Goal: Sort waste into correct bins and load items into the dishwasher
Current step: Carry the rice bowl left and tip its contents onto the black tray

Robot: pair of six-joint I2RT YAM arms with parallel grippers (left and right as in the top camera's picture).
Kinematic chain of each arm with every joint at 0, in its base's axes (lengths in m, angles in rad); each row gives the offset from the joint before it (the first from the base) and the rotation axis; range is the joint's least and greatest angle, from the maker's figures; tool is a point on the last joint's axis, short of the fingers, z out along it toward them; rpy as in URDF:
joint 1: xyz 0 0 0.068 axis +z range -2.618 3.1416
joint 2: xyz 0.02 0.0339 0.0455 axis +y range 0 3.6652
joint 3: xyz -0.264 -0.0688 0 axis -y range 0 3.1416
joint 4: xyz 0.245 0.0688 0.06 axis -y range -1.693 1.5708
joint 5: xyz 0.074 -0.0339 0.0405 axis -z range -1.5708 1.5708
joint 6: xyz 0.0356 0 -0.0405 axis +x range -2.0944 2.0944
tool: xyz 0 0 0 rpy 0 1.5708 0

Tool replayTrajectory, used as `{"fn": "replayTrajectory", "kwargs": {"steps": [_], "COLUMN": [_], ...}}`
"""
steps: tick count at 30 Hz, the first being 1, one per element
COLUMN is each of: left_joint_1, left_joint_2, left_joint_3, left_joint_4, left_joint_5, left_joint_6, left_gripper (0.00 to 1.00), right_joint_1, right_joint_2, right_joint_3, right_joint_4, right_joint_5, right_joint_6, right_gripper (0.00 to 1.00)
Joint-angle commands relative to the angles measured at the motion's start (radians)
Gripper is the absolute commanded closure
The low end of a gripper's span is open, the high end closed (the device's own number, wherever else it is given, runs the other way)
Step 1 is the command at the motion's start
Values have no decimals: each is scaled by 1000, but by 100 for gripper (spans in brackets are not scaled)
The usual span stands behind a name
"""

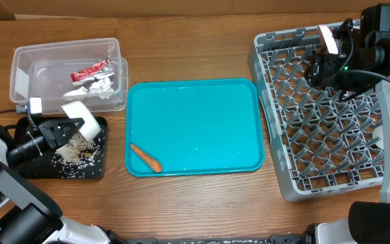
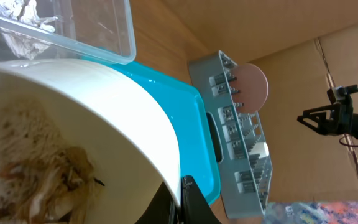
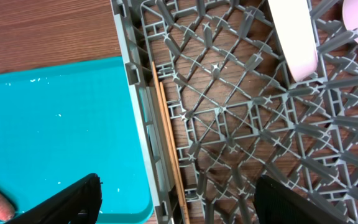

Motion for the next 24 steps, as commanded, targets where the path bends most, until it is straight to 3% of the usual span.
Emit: {"fn": "replayTrajectory", "kwargs": {"steps": [1,16,24], "left_joint_1": [6,6,6], "left_joint_2": [-30,-30,-30], "left_joint_3": [-12,-12,-12], "left_joint_4": [6,11,37], "left_joint_5": [66,117,134], "left_joint_6": [56,50,-196], "left_gripper": [96,96,96], "right_joint_1": [1,1,1], "right_joint_2": [-3,-3,-3], "right_joint_3": [13,13,13], "right_joint_4": [2,2,2], "right_joint_5": [3,3,3], "right_joint_6": [-3,-3,-3], "right_gripper": [19,19,19]}}
